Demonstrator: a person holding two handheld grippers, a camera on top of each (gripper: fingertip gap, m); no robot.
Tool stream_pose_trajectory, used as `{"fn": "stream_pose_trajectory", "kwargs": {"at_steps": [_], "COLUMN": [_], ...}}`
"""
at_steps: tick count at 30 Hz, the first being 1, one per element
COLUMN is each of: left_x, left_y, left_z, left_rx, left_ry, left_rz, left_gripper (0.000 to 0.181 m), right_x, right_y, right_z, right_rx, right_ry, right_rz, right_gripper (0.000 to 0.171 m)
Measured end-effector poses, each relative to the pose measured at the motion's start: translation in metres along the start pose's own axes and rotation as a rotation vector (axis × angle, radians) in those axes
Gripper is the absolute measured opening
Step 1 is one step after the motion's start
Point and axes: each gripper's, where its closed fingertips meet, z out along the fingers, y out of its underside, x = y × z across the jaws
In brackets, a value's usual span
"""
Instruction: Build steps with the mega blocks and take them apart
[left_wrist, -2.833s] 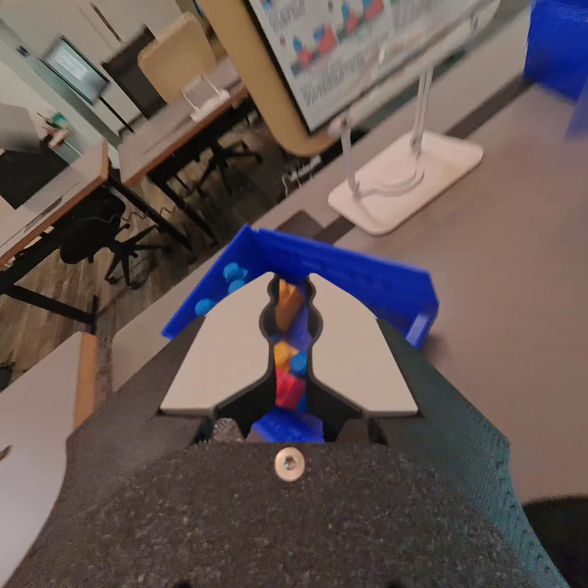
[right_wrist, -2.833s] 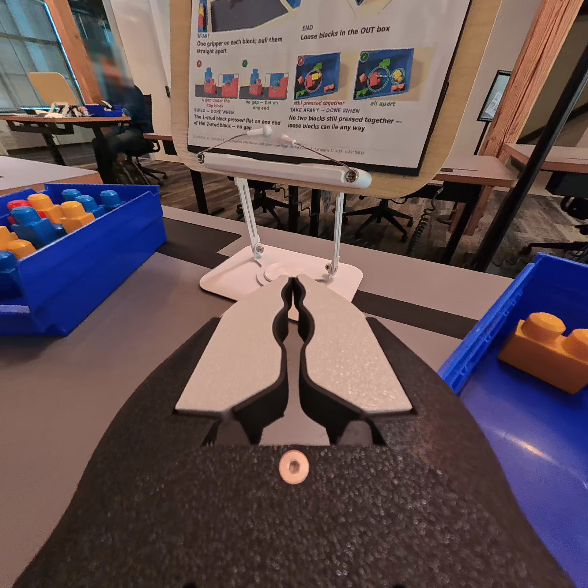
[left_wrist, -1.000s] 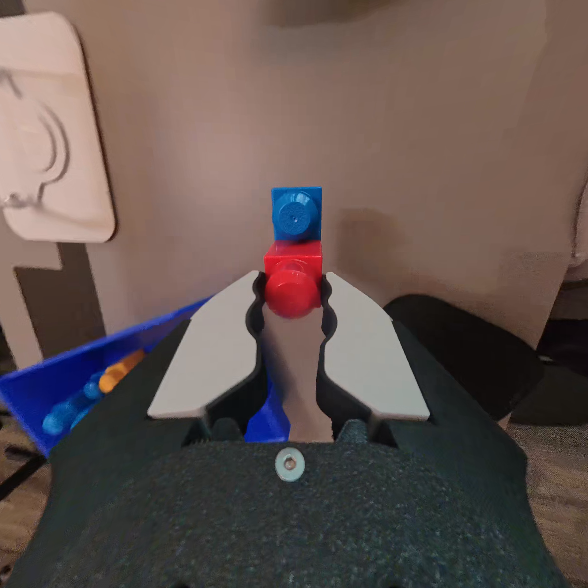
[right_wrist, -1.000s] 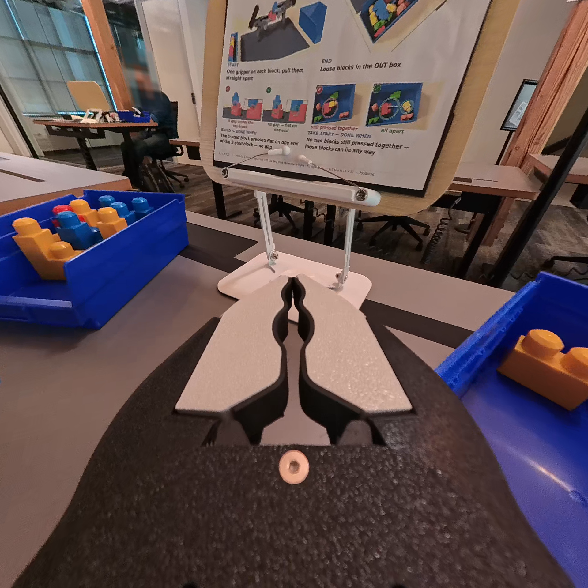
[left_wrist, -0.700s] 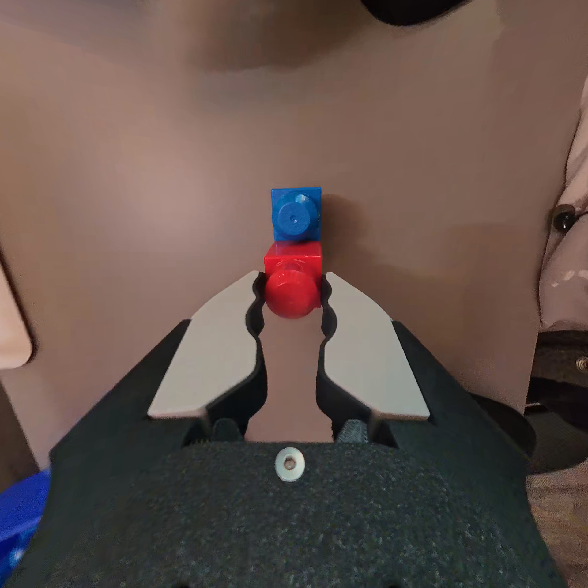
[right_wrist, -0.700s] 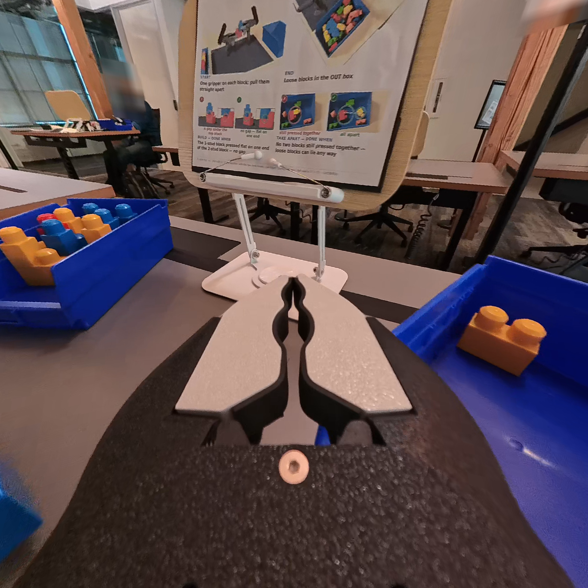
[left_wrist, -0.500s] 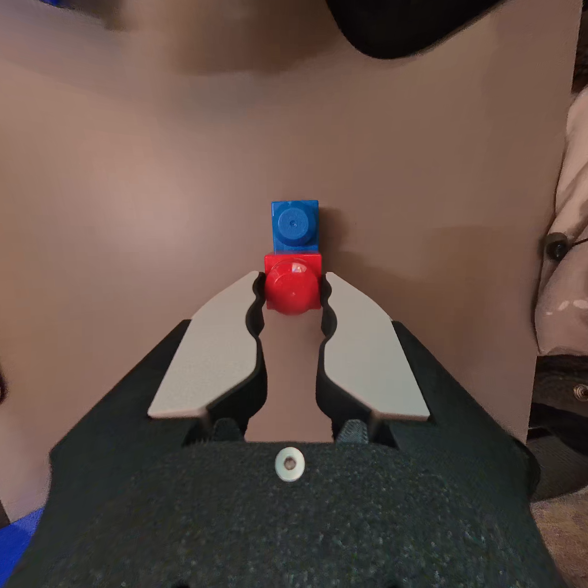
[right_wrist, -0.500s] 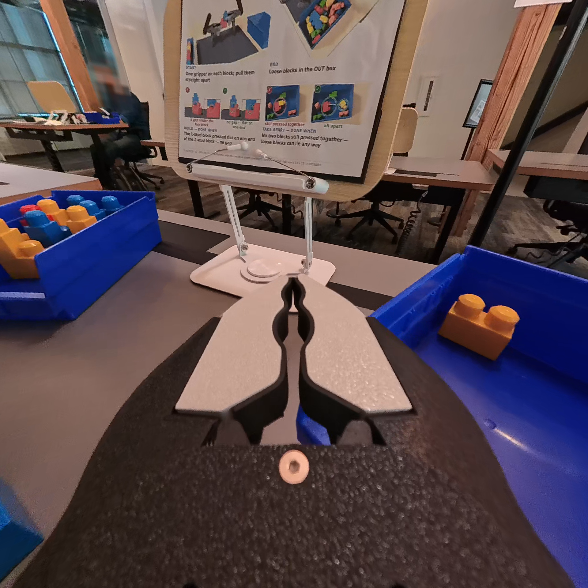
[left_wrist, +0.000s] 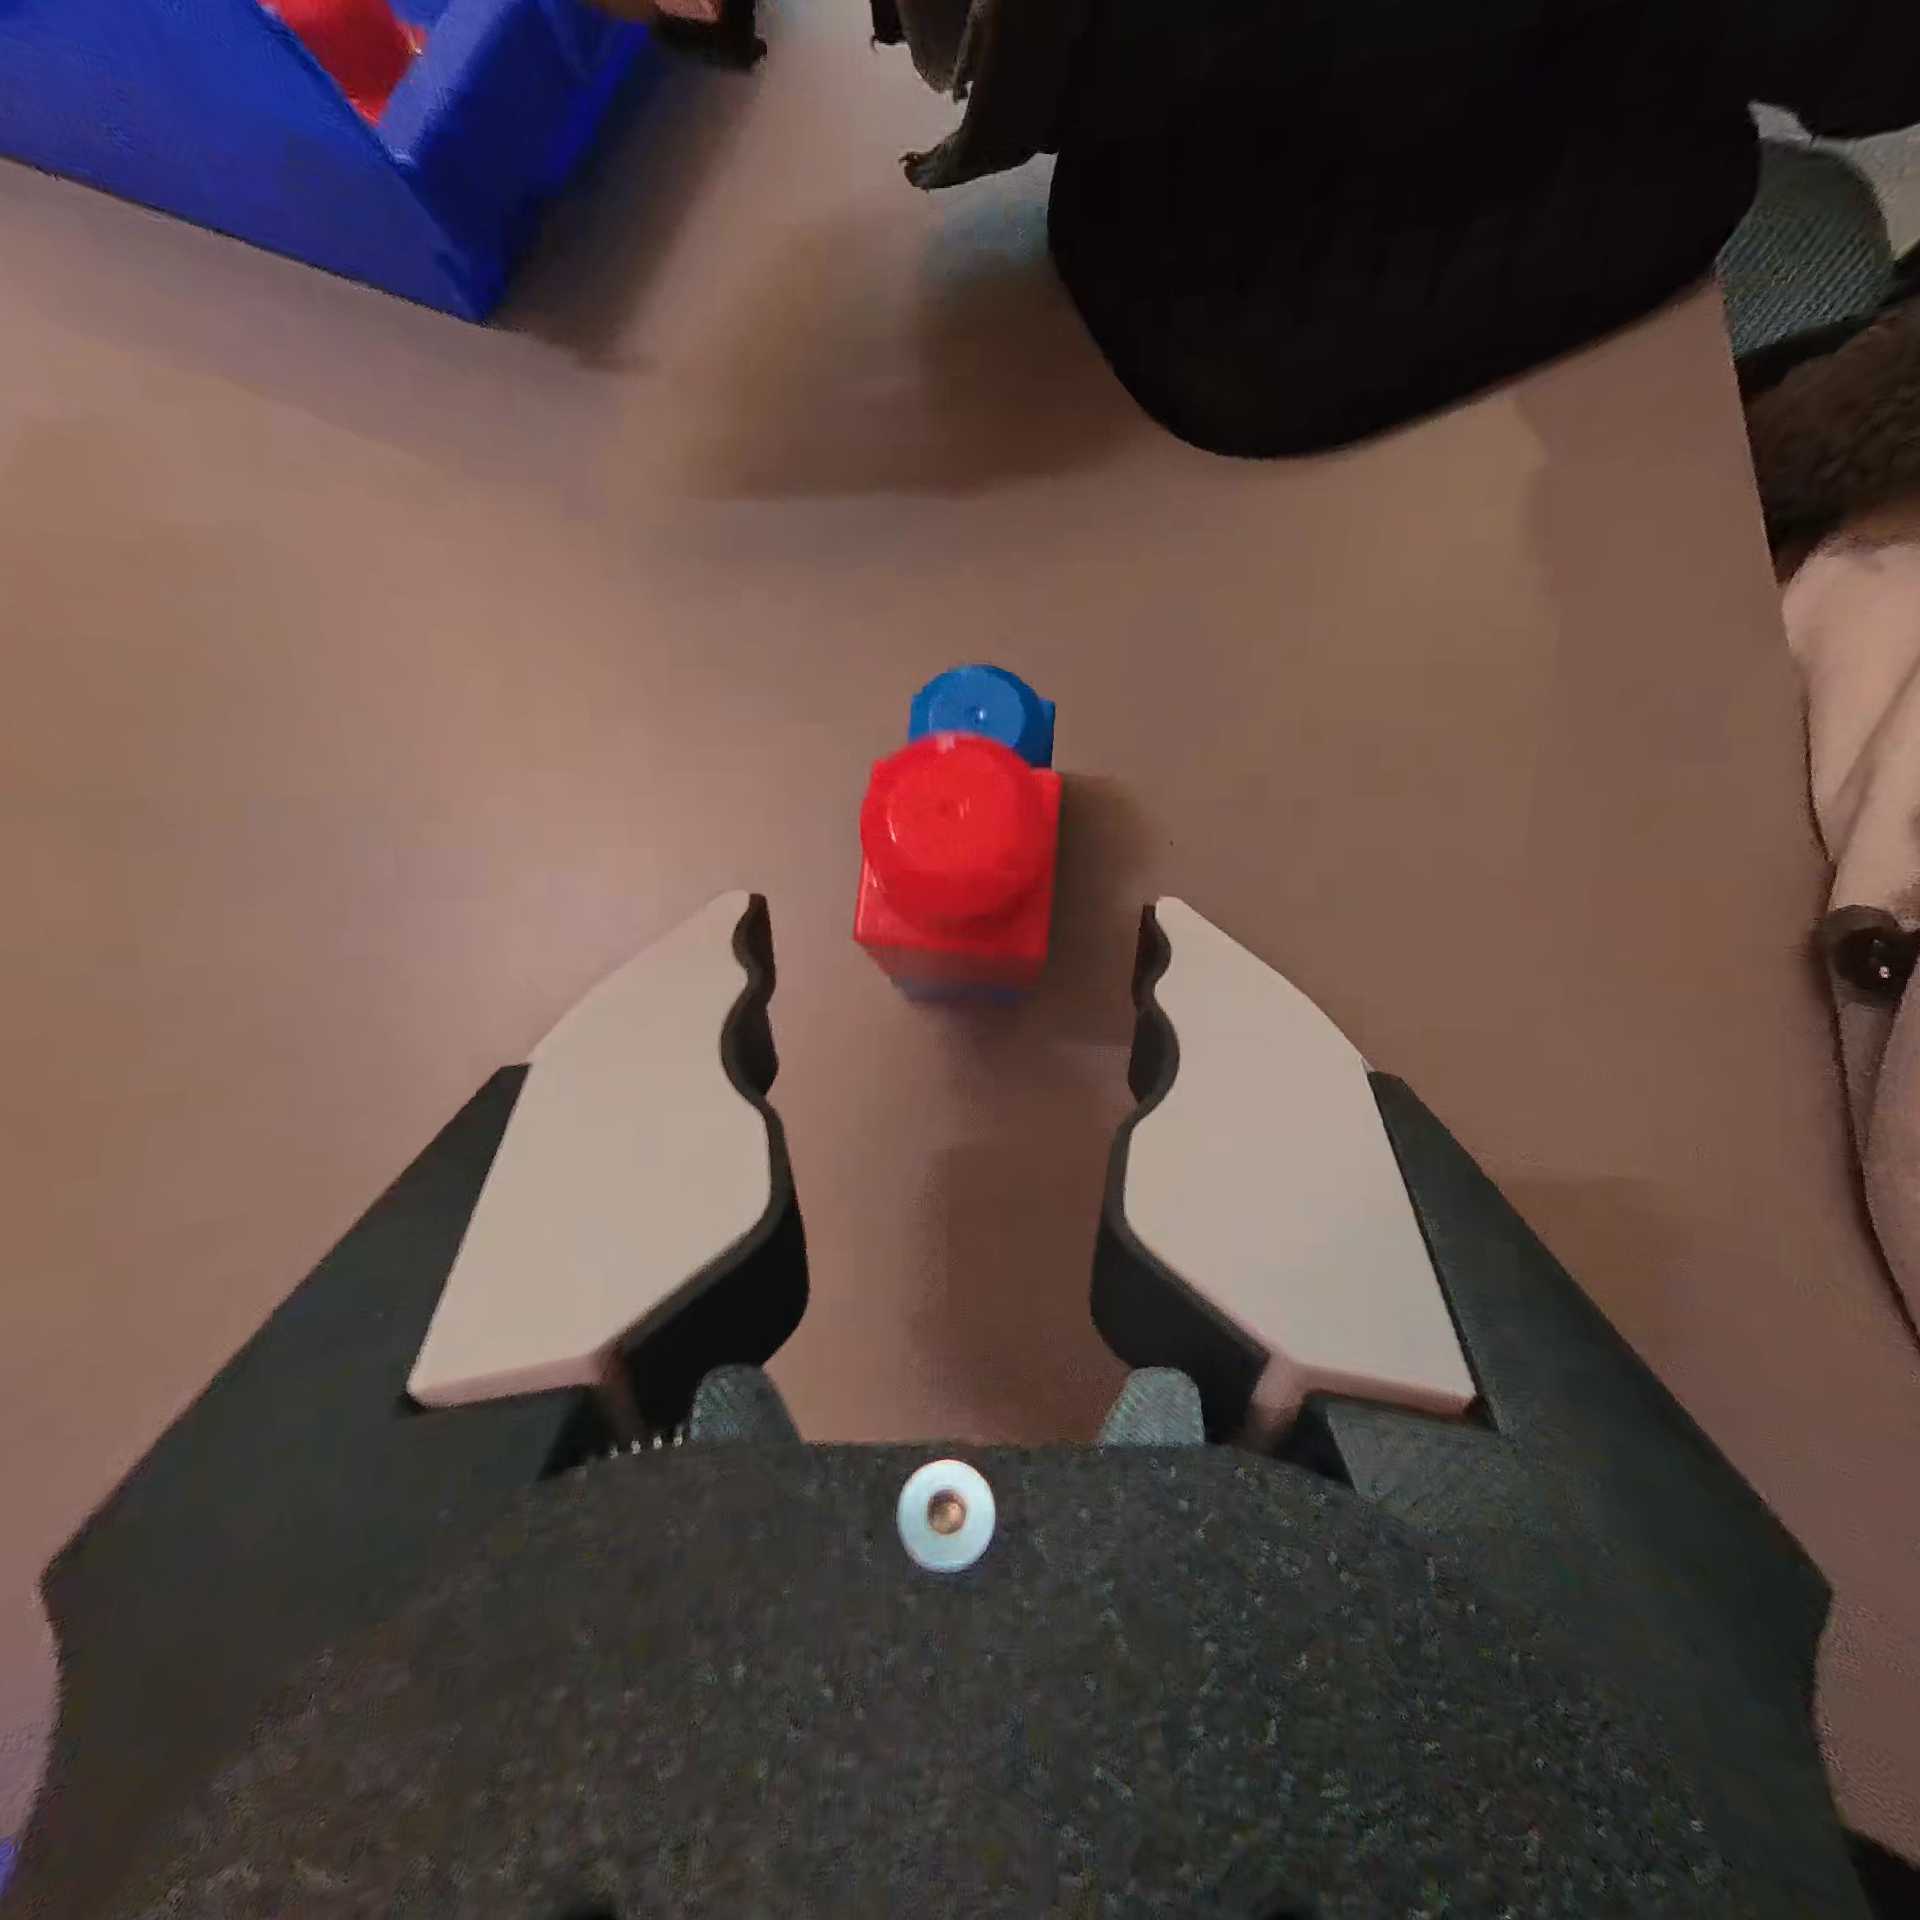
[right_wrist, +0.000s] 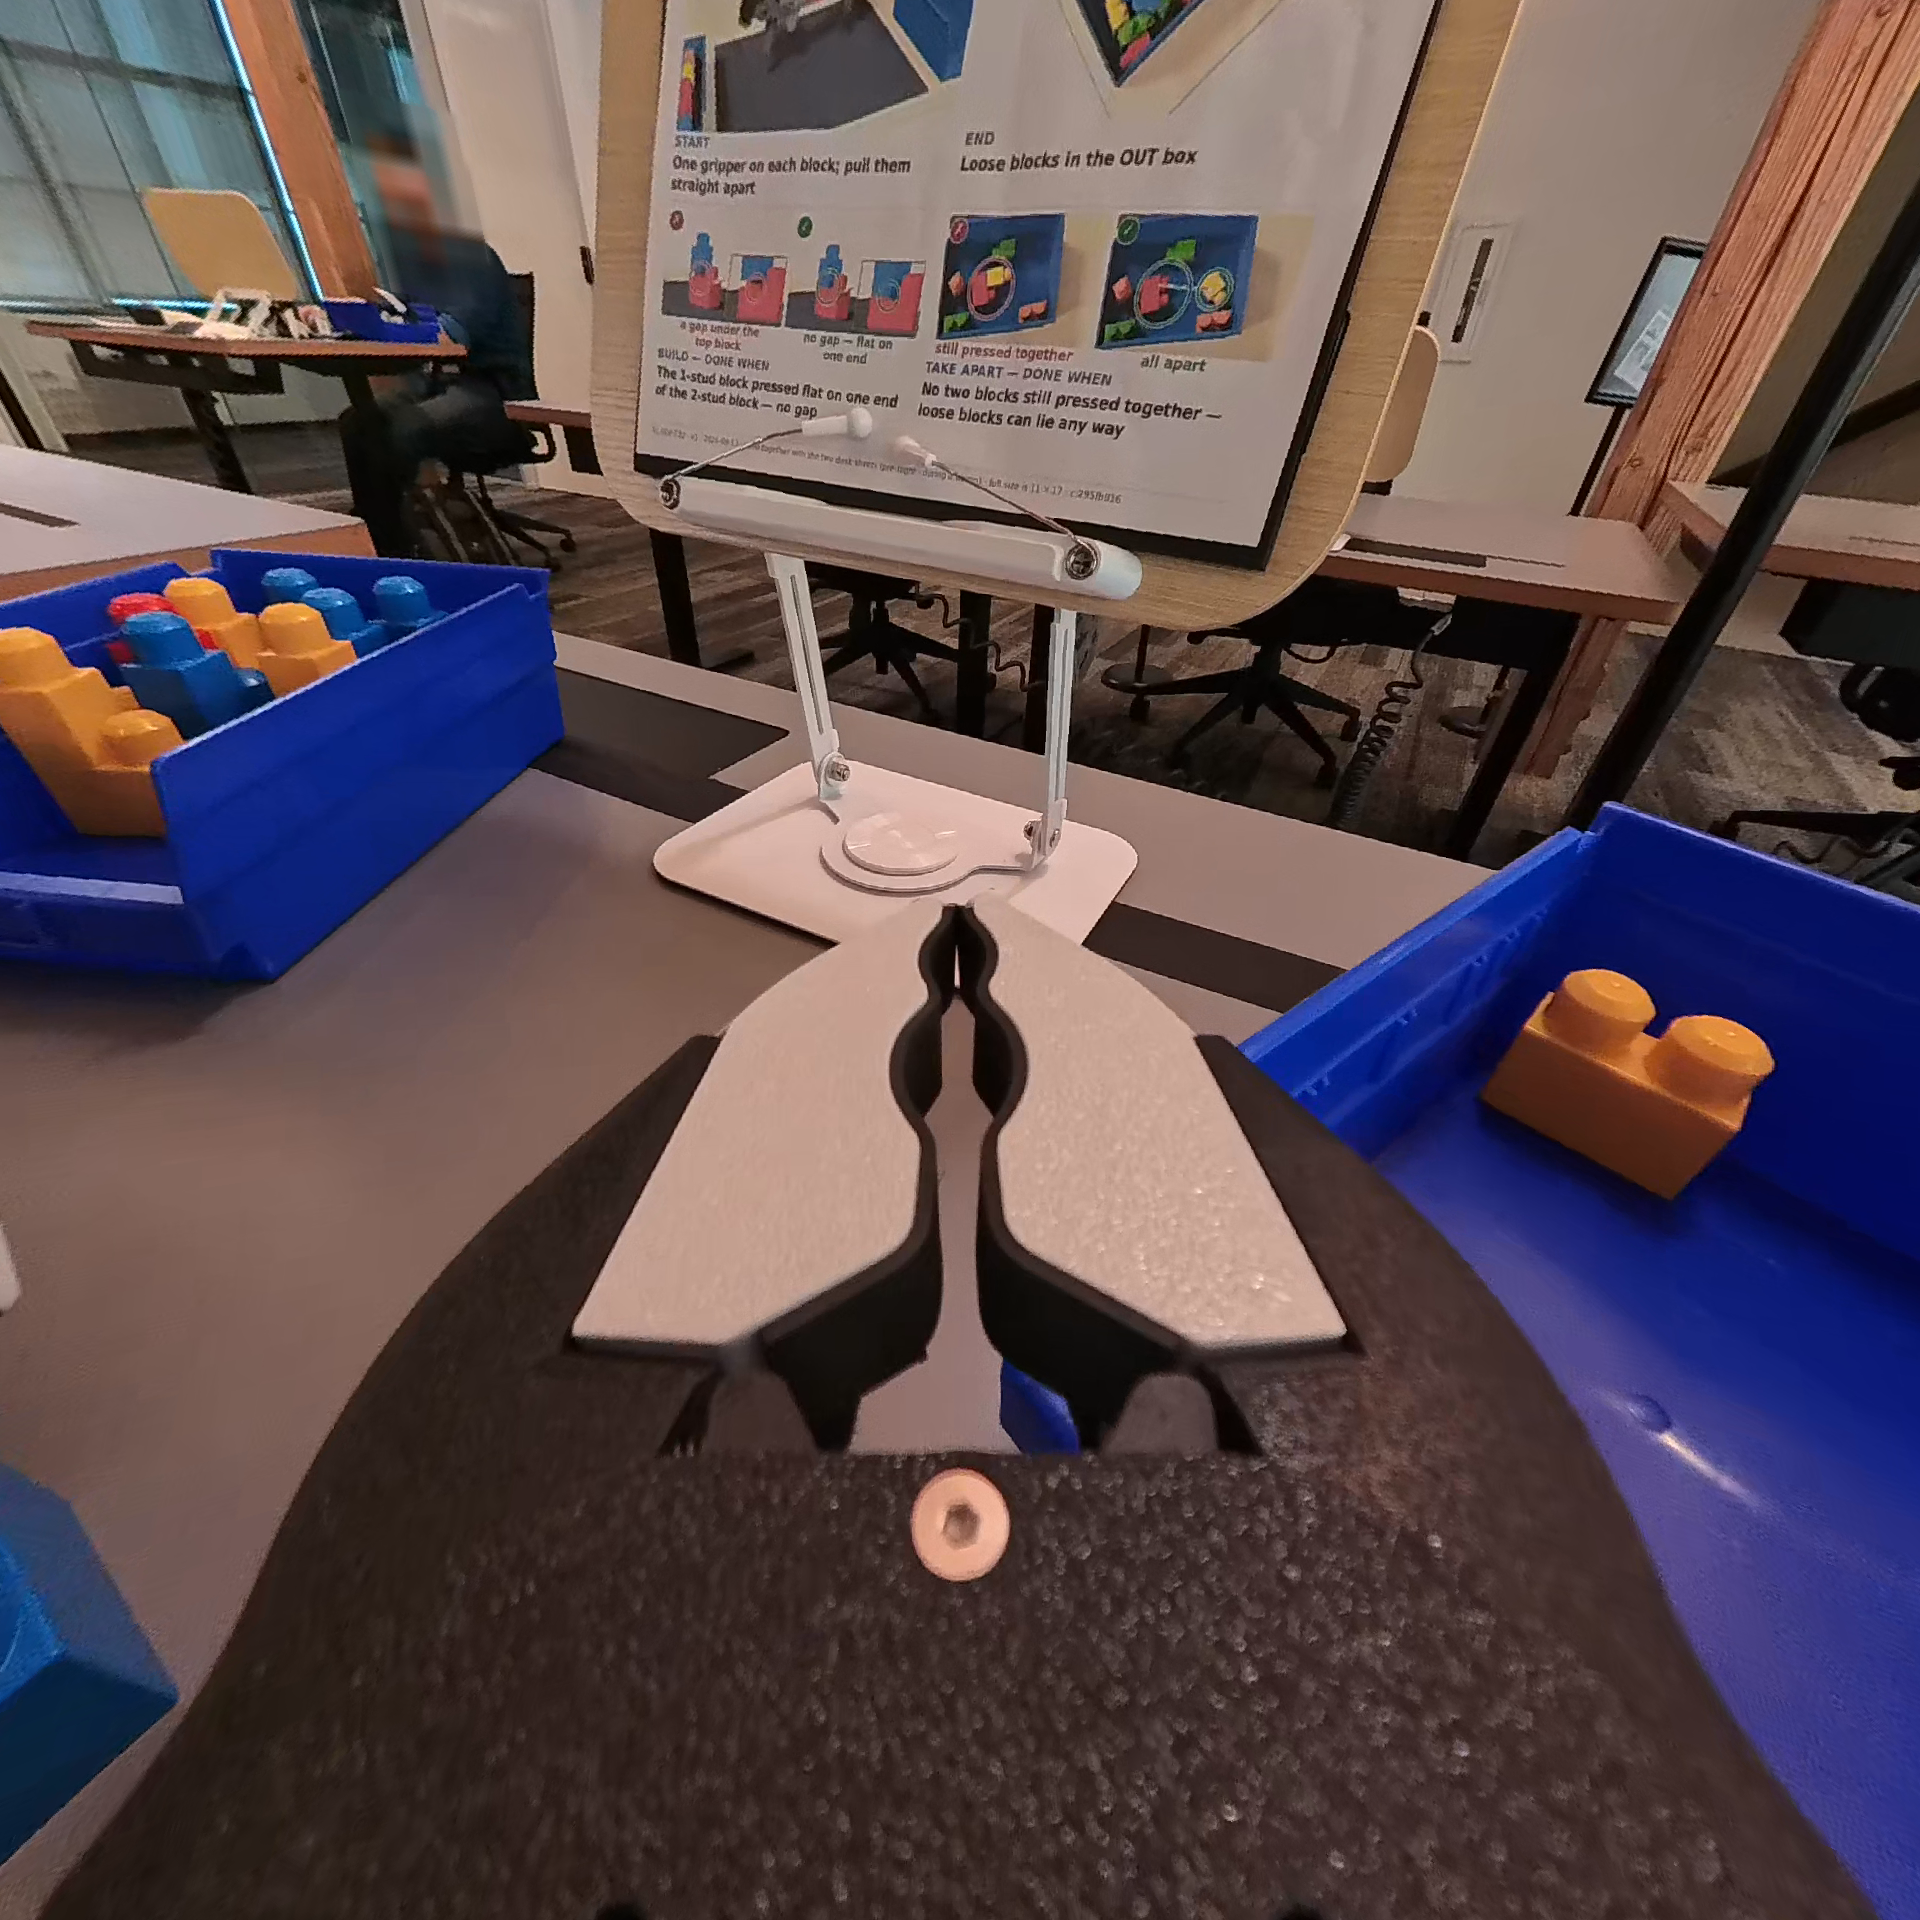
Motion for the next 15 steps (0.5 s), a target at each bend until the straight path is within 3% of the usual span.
{"fn": "stream_pose_trajectory", "kwargs": {"at_steps": [6,15], "left_x": [0.005,0.007], "left_y": [0.036,0.034], "left_z": [0.019,0.043], "left_rx": [0.043,0.044], "left_ry": [0.002,-0.009], "left_rz": [-0.047,-0.043], "left_gripper": [0.055,0.046], "right_x": [-0.004,-0.013], "right_y": [0.003,0.01], "right_z": [0.002,0.006], "right_rx": [-0.01,-0.034], "right_ry": [-0.016,-0.059], "right_rz": [-0.005,-0.016], "right_gripper": [0.0,0.0]}}
